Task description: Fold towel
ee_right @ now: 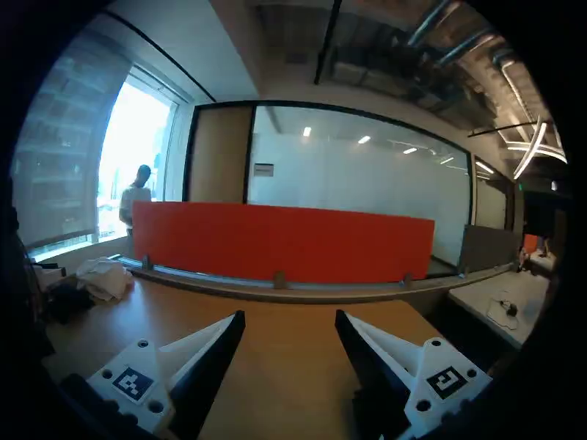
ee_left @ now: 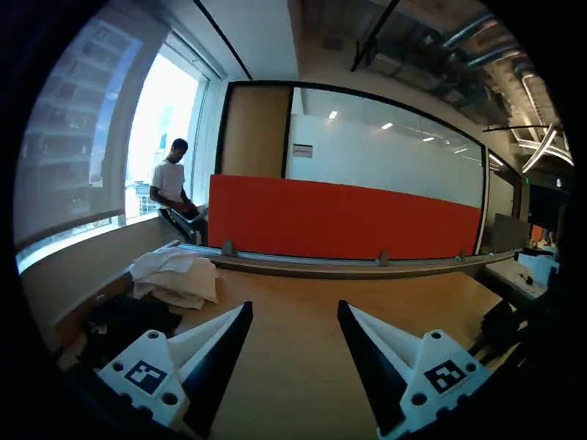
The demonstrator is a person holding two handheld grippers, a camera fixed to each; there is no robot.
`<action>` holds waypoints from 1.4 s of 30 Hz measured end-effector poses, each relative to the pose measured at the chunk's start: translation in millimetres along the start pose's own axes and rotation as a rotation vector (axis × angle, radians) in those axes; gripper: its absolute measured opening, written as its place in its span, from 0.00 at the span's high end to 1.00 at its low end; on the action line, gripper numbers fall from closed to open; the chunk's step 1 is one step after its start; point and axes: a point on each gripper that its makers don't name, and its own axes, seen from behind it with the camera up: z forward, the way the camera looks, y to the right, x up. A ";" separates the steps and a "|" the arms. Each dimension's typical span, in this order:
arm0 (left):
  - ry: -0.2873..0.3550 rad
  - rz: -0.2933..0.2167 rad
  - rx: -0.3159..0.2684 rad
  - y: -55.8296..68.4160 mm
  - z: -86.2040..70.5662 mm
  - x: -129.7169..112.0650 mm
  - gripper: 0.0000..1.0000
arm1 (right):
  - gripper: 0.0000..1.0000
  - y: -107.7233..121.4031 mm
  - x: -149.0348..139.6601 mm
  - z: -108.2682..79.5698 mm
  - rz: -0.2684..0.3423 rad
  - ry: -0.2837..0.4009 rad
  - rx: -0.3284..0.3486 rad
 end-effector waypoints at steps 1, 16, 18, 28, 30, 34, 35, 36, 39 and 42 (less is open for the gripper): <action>0.003 0.005 0.000 0.3 0.0 -1.4 0.15 | 0.05 -0.6 -0.5 0.7 0.003 0.004 0.001; 0.054 0.048 -0.003 4.8 7.0 -32.2 0.15 | 0.05 -14.4 -13.0 3.5 0.027 0.021 0.055; 0.063 0.050 -0.003 3.7 8.0 -35.4 0.15 | 0.05 -14.8 -14.6 4.0 0.028 0.021 0.059; 0.100 0.088 0.022 -13.8 9.6 -57.3 0.15 | 0.05 -17.8 -30.3 11.3 0.051 0.011 0.060; 0.108 0.086 0.020 -15.7 9.8 -62.2 0.15 | 0.05 -19.8 -33.2 12.8 0.052 0.010 0.061; 0.120 0.081 0.016 -18.8 11.2 -72.1 0.15 | 0.05 -24.5 -39.4 15.0 0.052 0.009 0.064; 0.122 0.081 0.014 -19.2 11.7 -74.4 0.15 | 0.05 -25.3 -40.9 15.5 0.051 0.008 0.065; 0.124 0.081 0.012 -19.6 12.3 -76.5 0.15 | 0.05 -25.9 -42.5 16.0 0.050 0.007 0.065; 0.133 0.083 0.004 -20.8 14.9 -82.2 0.15 | 0.05 -26.8 -47.2 18.3 0.048 0.005 0.062; 0.141 0.087 0.000 -23.0 19.5 -87.5 0.15 | 0.05 -27.1 -50.5 19.9 0.049 0.008 0.059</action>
